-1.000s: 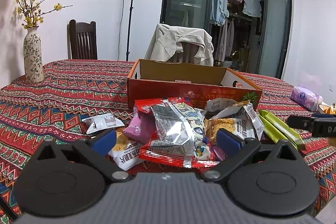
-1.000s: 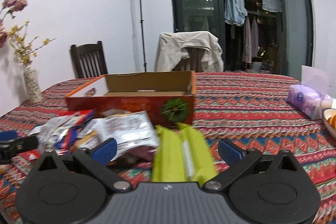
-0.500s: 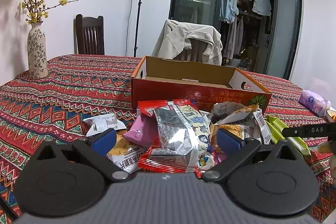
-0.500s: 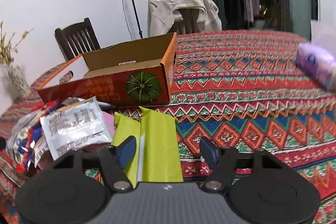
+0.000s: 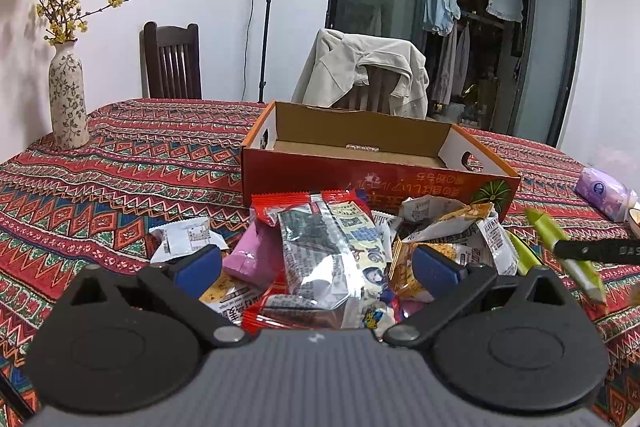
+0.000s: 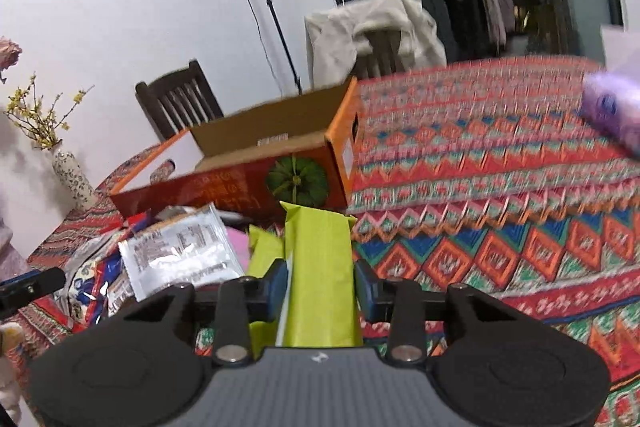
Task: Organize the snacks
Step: 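Grasp the yellow-green bar with the right tool while the left tool grasps a silver wrapper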
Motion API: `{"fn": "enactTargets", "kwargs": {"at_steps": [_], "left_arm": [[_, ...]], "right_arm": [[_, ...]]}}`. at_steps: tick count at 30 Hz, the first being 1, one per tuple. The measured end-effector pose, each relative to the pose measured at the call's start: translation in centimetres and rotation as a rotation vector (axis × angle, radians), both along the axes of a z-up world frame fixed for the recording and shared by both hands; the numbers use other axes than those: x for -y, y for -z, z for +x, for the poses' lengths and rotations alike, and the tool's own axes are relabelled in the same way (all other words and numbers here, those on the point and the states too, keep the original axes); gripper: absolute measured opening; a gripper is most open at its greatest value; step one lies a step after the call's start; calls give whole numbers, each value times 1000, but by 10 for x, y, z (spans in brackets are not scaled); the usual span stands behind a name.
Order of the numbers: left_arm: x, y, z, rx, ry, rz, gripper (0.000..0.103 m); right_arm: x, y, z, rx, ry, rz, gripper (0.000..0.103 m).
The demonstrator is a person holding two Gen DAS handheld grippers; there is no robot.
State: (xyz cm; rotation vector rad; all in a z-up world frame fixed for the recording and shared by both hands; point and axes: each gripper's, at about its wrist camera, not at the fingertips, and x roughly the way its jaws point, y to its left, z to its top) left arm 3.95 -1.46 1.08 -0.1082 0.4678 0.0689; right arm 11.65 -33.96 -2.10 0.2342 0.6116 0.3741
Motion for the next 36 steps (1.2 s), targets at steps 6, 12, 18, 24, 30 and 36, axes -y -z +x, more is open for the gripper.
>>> {"fn": "enactTargets", "kwargs": {"at_steps": [6, 12, 18, 24, 30, 36], "left_arm": [[15, -2, 13, -29, -25, 57, 103], [27, 5, 31, -85, -66, 127, 103], [20, 5, 47, -96, -104, 106, 101], [16, 12, 53, -149, -68, 63, 77], [15, 15, 50, -145, -30, 48, 62], [11, 11, 46, -125, -17, 47, 60]], "right_arm": [[-12, -18, -21, 142, 24, -62, 36], [-24, -24, -33, 180, -18, -50, 36], [-32, -23, -36, 184, -33, -49, 36], [-36, -22, -38, 180, -36, -52, 36], [-37, -25, -39, 181, -27, -59, 36], [-39, -28, -40, 188, -15, -70, 36]]}}
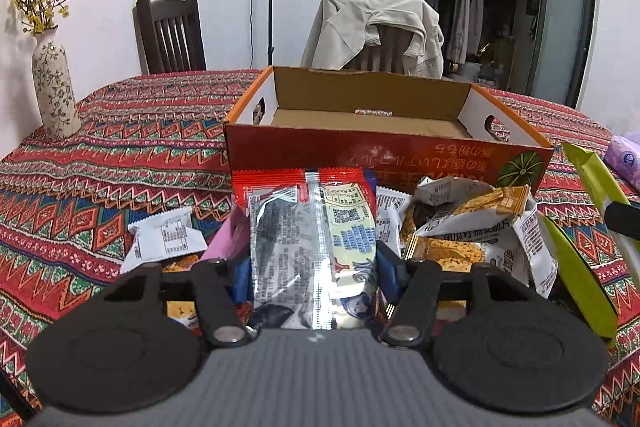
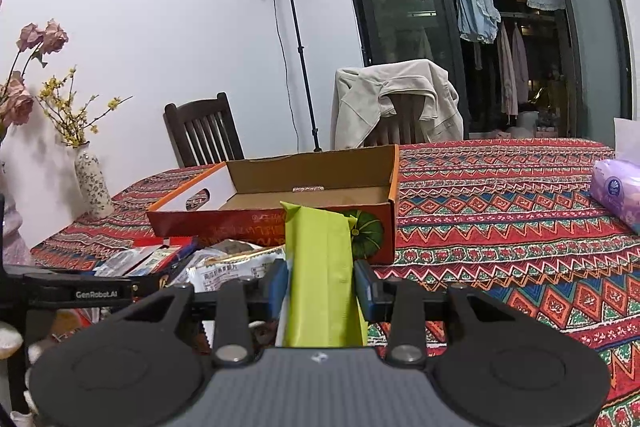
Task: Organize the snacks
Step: 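Grasp the yellow-green bar with the right tool while the left tool grasps a silver wrapper, then carry both packets over the box and open both tools to drop them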
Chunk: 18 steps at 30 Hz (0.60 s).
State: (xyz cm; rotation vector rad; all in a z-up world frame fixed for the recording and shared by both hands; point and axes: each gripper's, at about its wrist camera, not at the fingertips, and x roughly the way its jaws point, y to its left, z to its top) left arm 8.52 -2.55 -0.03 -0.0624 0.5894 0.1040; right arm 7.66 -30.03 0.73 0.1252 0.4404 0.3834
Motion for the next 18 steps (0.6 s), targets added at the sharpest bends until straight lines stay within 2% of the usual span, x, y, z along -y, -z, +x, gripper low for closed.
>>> {"fn": "enactTargets", "kwargs": {"at_steps": [10, 18], "left_arm": [[-4, -27, -4, 94, 28, 5, 60], [-3, -60, 19, 218, 36, 37, 60]], "right_arm": [[-7, -16, 7, 54, 19, -32, 36], [-27, -41, 41, 133, 34, -91, 36]]}}
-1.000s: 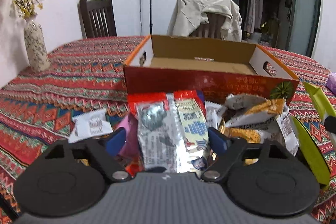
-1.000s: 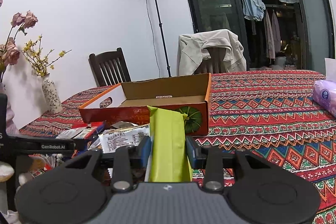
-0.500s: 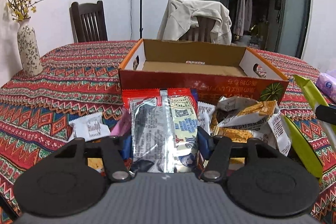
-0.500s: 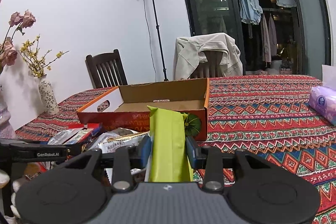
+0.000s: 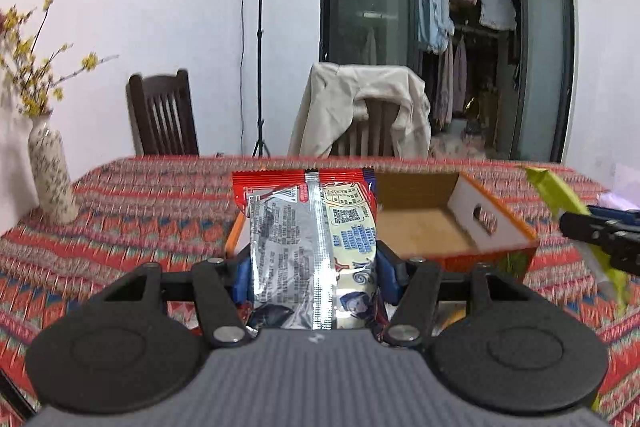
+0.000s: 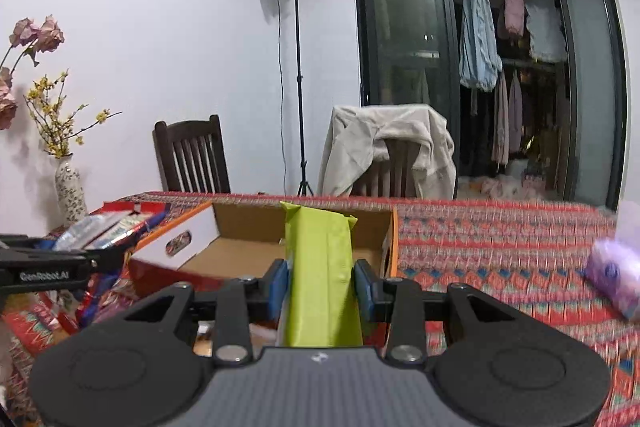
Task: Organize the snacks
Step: 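Carry both packets over the box and open both tools to drop them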
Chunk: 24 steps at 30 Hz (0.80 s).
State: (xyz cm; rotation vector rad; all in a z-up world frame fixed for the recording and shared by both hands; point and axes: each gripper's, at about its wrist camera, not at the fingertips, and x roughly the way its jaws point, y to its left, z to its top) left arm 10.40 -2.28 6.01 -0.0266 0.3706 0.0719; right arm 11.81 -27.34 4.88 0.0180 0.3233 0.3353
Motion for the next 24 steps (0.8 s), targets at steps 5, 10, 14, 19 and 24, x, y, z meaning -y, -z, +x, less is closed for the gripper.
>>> {"fn": "enactTargets", "kwargs": {"at_steps": [5, 10, 14, 19, 24], "left_arm": [[6, -17, 26, 56, 1, 26, 60], [7, -26, 62, 65, -9, 26, 60], [5, -30, 88, 69, -19, 14, 60], [-1, -28, 125, 67, -46, 16, 60], [-22, -3, 153, 31, -90, -28, 60]], "right_arm": [[-15, -18, 30, 32, -2, -18, 36], [-35, -28, 66, 35, 7, -42, 36], [-46, -31, 97, 18, 22, -39, 36], [-52, -25, 131, -9, 40, -33, 36], [-52, -4, 152, -32, 54, -26, 36]]}}
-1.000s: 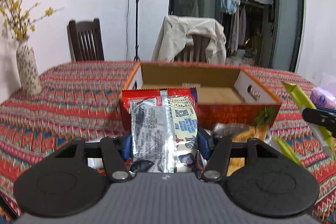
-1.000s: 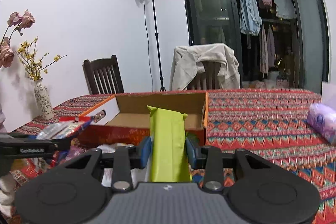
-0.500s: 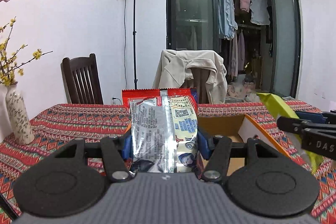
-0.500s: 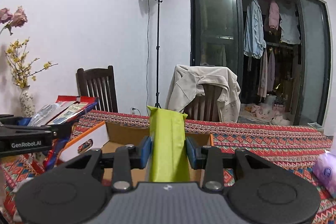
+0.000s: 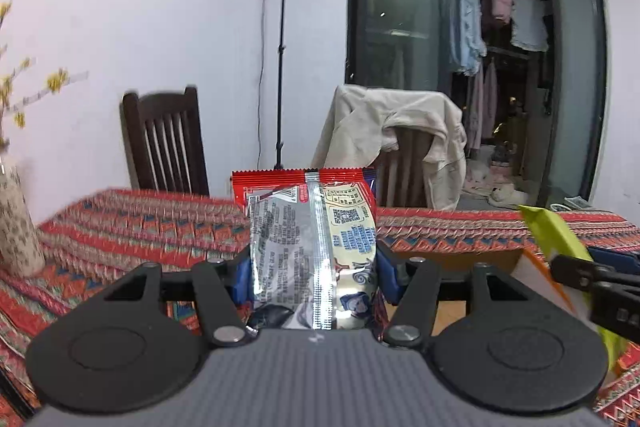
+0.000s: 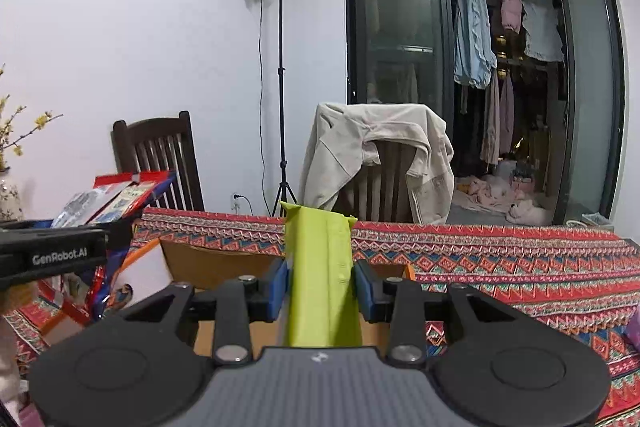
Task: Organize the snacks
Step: 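Carry both packets over the box and open both tools to drop them, then move both tools back to the snack pile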
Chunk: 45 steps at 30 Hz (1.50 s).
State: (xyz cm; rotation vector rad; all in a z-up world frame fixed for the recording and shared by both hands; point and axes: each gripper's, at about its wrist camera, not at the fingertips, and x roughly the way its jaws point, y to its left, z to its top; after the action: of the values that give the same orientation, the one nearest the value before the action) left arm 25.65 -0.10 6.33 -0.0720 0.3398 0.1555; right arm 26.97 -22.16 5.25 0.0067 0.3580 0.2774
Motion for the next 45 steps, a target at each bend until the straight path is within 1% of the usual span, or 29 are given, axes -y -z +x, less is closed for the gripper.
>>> {"fn": "enactTargets", "kwargs": {"at_steps": [3, 8, 10, 11, 12, 13, 14, 16, 17, 20, 24, 31, 36, 39, 42, 45], "left_arm": [[-6, 13, 11, -44, -2, 0, 60], [-11, 22, 13, -57, 6, -6, 60], [-12, 23, 12, -52, 4, -17, 71], [-13, 23, 10, -44, 0, -23, 87], [-13, 22, 7, -28, -7, -23, 97], [-13, 22, 3, -7, -17, -19, 103], [-12, 21, 1, 8, -21, -19, 103], [-13, 19, -3, 20, -19, -20, 103], [-13, 19, -3, 20, -18, -23, 103], [-11, 18, -4, 20, -21, -27, 103], [-12, 11, -7, 29, -17, -42, 103], [-11, -13, -31, 65, 6, -72, 103], [-12, -21, -45, 42, 32, -97, 103], [-16, -22, -55, 26, 31, -111, 103], [-19, -22, -69, 7, 33, -121, 103], [-21, -20, -83, 2, 37, -113, 103]], "right_arm": [[0, 13, 10, -35, -11, -4, 36], [2, 26, 21, -99, -10, 0, 37], [4, 29, 22, -122, -14, 9, 39], [6, 27, 23, -122, -10, 14, 41], [7, 26, 22, -122, -11, 18, 47], [8, 26, 20, -121, -11, 27, 65], [9, 25, 19, -116, -10, 39, 85], [12, 25, 17, -106, -14, 57, 101], [12, 25, 16, -105, -13, 64, 103], [14, 25, 15, -116, -7, 73, 103], [16, 22, 12, -107, 2, 79, 103], [19, 1, -11, -60, 11, 77, 103], [23, -11, -30, -63, 29, 56, 103], [30, -14, -45, -66, 28, 54, 103], [37, -15, -61, -68, 21, 42, 103], [45, -10, -80, -71, 15, 25, 103]]}}
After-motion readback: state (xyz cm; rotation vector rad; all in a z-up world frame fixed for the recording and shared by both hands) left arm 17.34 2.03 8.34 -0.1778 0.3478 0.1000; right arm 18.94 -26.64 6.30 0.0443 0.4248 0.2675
